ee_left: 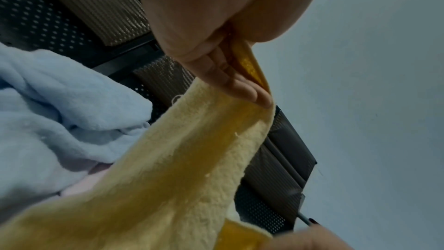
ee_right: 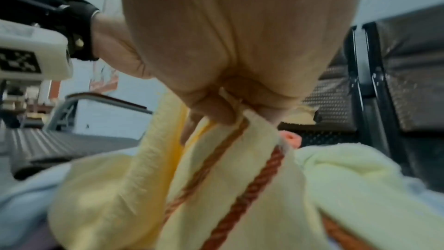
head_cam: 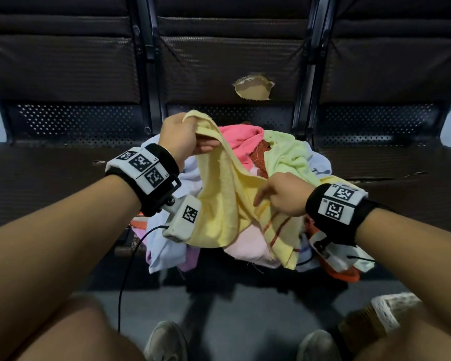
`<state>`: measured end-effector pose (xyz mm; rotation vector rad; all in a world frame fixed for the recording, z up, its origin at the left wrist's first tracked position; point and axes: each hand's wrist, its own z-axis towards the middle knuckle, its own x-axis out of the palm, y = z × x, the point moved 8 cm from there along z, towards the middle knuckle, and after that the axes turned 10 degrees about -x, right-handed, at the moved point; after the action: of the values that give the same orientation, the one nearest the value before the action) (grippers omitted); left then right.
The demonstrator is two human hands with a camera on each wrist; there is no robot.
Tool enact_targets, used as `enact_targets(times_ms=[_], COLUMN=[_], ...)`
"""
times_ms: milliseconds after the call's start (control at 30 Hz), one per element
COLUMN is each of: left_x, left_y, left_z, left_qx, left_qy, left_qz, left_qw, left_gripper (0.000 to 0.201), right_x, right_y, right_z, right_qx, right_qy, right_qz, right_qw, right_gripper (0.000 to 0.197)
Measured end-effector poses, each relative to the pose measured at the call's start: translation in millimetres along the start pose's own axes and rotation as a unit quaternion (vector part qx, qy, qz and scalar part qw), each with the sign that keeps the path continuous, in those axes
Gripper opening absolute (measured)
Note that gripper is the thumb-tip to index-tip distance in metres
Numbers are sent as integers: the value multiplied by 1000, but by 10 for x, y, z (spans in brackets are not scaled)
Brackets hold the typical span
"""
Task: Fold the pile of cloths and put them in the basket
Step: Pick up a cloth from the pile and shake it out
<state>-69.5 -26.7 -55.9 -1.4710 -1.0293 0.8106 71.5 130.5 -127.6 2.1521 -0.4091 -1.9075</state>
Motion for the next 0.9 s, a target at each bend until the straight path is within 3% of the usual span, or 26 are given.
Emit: enact_targets(times_ms=[100, 200, 267, 333, 400, 533, 600, 633, 700, 800, 900], left_x=[142, 291, 371, 381, 337, 269, 206, 155, 19, -217, -438], left_y=[-2, -1, 25, 43, 36, -51, -118, -140, -147, -54, 130], left_z=[-103, -187, -236, -247, -220, -159, -126, -111, -45, 59, 152], left_qx=[-5, -2, 2, 1, -10, -26, -12, -5, 2, 7, -11], left_qy=[34, 68, 86, 85, 74, 80, 68, 57, 30, -8, -44], left_qz=[10, 35, 41, 17, -34, -122, -129, -125, -112, -63, 11], left_qw=[999, 997, 995, 996, 997, 989, 989, 991, 993, 998, 999], left_gripper=[33, 31, 32, 32, 31, 28, 26, 26, 26, 26, 27], right_x=[-25, -174, -244, -214, -53, 306, 458, 509, 521, 356, 45], right_y=[217, 372, 462, 510, 509, 492, 417, 380, 271, 89, -97], right_z=[89, 153, 179, 201, 223, 214, 153, 113, 70, 71, 54], right_qx=[-34, -51, -72, -70, -58, -72, -50, -40, -24, -13, -6], right_qy=[-76, -176, -206, -193, -133, -4, 59, 89, 128, 85, -44], right_qz=[80, 195, 213, 197, 223, 129, 126, 114, 41, 41, 107], right_qw=[993, 964, 952, 959, 964, 989, 989, 989, 991, 995, 993], right_gripper=[40, 32, 29, 38, 52, 22, 19, 21, 44, 49, 57])
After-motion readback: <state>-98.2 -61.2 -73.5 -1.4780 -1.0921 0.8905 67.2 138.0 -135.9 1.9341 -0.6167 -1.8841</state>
